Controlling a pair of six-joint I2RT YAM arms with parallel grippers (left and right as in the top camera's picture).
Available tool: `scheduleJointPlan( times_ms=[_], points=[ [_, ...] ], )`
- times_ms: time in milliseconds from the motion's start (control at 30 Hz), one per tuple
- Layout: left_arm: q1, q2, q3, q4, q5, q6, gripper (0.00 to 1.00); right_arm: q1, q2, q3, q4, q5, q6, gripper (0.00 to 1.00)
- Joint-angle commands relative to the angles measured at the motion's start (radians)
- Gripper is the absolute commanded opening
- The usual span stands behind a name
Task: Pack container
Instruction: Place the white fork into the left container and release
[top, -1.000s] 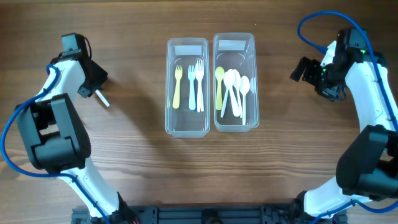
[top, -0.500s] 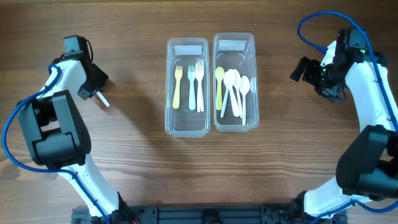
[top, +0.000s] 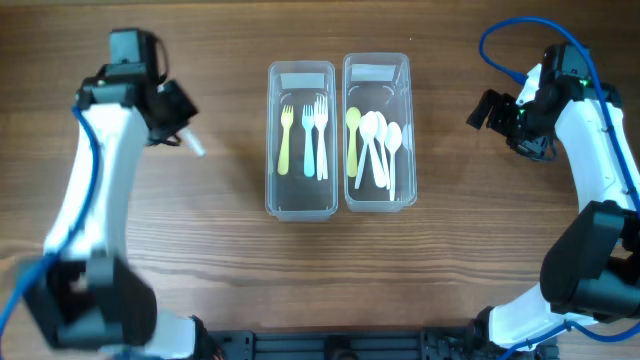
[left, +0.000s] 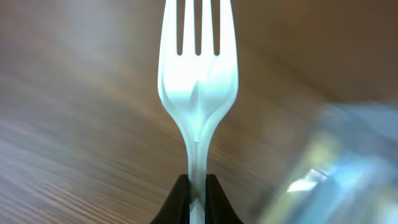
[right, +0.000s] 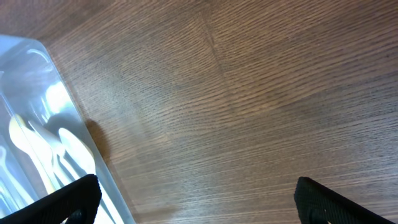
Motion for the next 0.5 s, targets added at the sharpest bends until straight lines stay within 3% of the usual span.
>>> scheduleJointPlan(
  times_ms=[0, 67, 200, 367, 467],
  points=[
    [-0.205, -0.117, 0.016, 0.003, 0.05, 0.02, 0.04, 0.0, 0.003, -0.003, 0.013, -0.009, 0.034, 1.0],
    [-0.351, -0.114, 0.012, 0.003, -0.038, 0.02, 0.04, 0.0, 0.003, -0.003, 0.016, -0.009, 0.034, 1.0],
    [-0.502, -0.042, -0.013, 0.04, -0.152, 0.031, 0.06, 0.0, 0.003, -0.003, 0.018, -0.009, 0.03, 1.0],
    [-0.572, 0.114, -0.014, 0.16, -0.148, 0.282, 0.19, 0.0, 0.003, -0.003, 0.033, -0.009, 0.03, 1.0],
    [-0.56, 0.183, -0.014, 0.206, -0.148, 0.291, 0.3, 0.0, 0.003, -0.003, 0.034, -0.009, 0.025, 1.0]
  ],
)
